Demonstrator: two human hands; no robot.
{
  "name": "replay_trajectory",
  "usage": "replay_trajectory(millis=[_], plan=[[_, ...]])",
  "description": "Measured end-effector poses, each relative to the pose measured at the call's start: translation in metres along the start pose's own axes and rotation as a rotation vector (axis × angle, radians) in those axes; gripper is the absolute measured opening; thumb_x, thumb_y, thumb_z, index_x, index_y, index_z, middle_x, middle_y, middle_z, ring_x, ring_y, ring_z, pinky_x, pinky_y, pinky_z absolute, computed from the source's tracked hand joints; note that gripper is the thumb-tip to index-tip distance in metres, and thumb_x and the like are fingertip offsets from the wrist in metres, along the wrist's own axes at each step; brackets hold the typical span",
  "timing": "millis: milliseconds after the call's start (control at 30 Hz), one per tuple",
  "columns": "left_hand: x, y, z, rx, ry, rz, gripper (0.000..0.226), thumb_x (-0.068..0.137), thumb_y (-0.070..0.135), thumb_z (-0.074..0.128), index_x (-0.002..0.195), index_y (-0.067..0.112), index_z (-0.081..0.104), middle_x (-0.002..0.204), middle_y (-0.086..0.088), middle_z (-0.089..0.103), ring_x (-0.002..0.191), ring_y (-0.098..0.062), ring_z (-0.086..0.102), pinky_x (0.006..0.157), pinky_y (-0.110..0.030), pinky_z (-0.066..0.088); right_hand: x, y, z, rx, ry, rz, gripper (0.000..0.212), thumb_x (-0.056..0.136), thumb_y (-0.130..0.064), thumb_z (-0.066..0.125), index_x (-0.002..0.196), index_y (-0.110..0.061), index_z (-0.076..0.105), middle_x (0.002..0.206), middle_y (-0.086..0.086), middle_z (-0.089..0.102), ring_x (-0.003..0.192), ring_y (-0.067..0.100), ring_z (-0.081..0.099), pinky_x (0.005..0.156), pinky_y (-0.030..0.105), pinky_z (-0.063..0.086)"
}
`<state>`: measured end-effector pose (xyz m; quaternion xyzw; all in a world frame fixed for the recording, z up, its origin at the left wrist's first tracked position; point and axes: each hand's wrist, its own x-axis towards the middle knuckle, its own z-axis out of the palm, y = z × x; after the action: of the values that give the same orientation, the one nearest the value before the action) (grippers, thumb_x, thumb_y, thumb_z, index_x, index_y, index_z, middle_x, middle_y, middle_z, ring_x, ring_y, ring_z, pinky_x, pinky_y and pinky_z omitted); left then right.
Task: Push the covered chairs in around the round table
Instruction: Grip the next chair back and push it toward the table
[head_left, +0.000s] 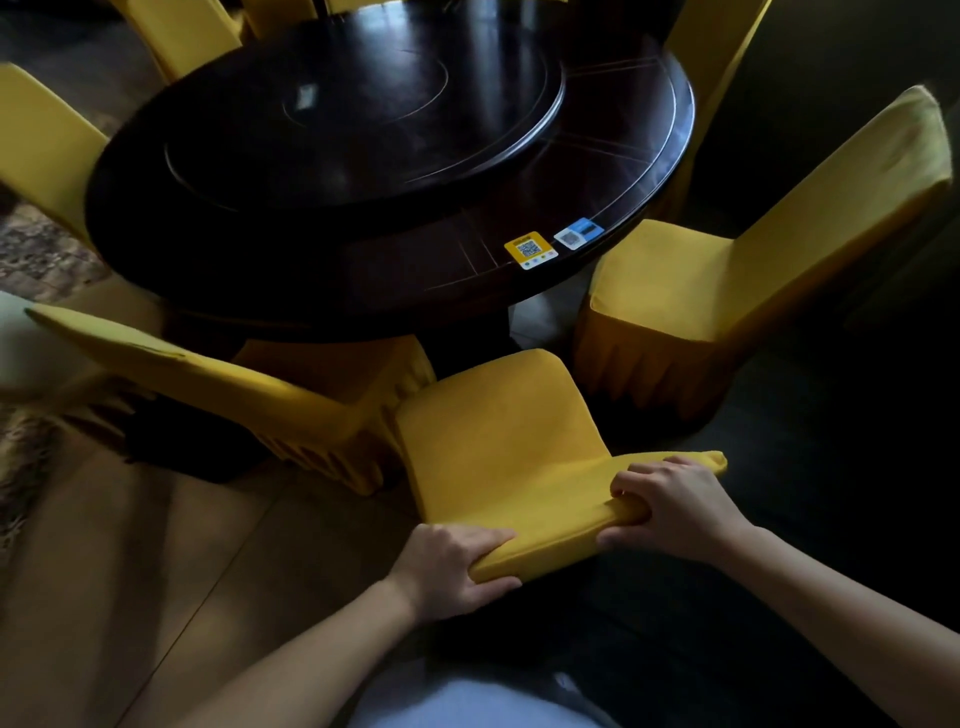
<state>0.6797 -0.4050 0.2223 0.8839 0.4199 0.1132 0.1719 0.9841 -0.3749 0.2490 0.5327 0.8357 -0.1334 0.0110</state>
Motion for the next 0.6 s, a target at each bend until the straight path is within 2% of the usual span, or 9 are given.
replay_trajectory(millis=[100, 167, 300, 400, 467, 600], plan=[[0.019, -0.014, -0.012, 0.006, -0.008, -0.04, 0.062, 0.082, 0.074, 0.037, 0.115, 0.03, 0.066, 0.105, 0.011, 0.072, 0.091, -0.007, 0.069, 0.066, -0.02, 0.056, 0.015, 0.001, -0.007, -0.035, 0.003, 0.035, 0.092, 0.061, -0.097, 0.011, 0.105, -0.034, 0.062, 0.102, -0.016, 0.062, 0.096, 0.006, 0.059, 0.1, 0.039, 0.039], [0.035, -0.021, -0.016, -0.015, -0.05, -0.068, 0.067, 0.08, 0.076, 0.036, 0.122, 0.03, 0.063, 0.113, 0.009, 0.07, 0.095, -0.01, 0.068, 0.072, -0.023, 0.057, 0.021, 0.007, -0.007, -0.075, 0.012, 0.101, 0.094, 0.061, -0.095, 0.006, 0.112, -0.037, 0.059, 0.114, -0.015, 0.061, 0.113, 0.01, 0.054, 0.111, 0.046, 0.025], [0.071, -0.041, -0.025, -0.001, -0.082, -0.115, 0.08, 0.075, 0.082, 0.027, 0.127, 0.03, 0.058, 0.118, 0.008, 0.067, 0.098, -0.011, 0.067, 0.074, -0.023, 0.053, 0.034, 0.019, -0.011, -0.087, 0.0, 0.208, 0.088, 0.066, -0.09, 0.01, 0.128, -0.039, 0.046, 0.134, -0.011, 0.048, 0.135, 0.018, 0.033, 0.112, 0.063, 0.004], [0.095, -0.056, -0.032, -0.024, -0.083, -0.171, 0.092, 0.068, 0.089, 0.02, 0.124, 0.028, 0.061, 0.116, 0.007, 0.068, 0.096, -0.011, 0.065, 0.074, -0.022, 0.051, 0.059, 0.026, -0.024, -0.014, -0.054, 0.263, 0.069, 0.075, -0.08, 0.028, 0.13, -0.04, 0.042, 0.14, -0.009, 0.039, 0.139, 0.019, 0.02, 0.111, 0.063, -0.002], [0.106, -0.067, -0.037, -0.092, -0.089, -0.223, 0.093, 0.065, 0.09, 0.022, 0.118, 0.026, 0.064, 0.112, 0.005, 0.069, 0.093, -0.012, 0.065, 0.075, -0.025, 0.054, 0.077, 0.029, -0.028, -0.014, -0.082, 0.268, 0.06, 0.08, -0.074, 0.037, 0.13, -0.041, 0.041, 0.142, -0.008, 0.036, 0.14, 0.02, 0.015, 0.111, 0.061, -0.004], [0.124, -0.094, -0.044, -0.164, -0.037, -0.31, 0.095, 0.06, 0.094, 0.025, 0.111, 0.026, 0.068, 0.106, 0.007, 0.07, 0.091, -0.01, 0.065, 0.076, -0.029, 0.056, 0.11, 0.039, -0.028, 0.016, -0.071, 0.257, 0.057, 0.08, -0.073, 0.038, 0.128, -0.043, 0.042, 0.142, -0.01, 0.034, 0.139, 0.021, 0.014, 0.111, 0.059, -0.004]])
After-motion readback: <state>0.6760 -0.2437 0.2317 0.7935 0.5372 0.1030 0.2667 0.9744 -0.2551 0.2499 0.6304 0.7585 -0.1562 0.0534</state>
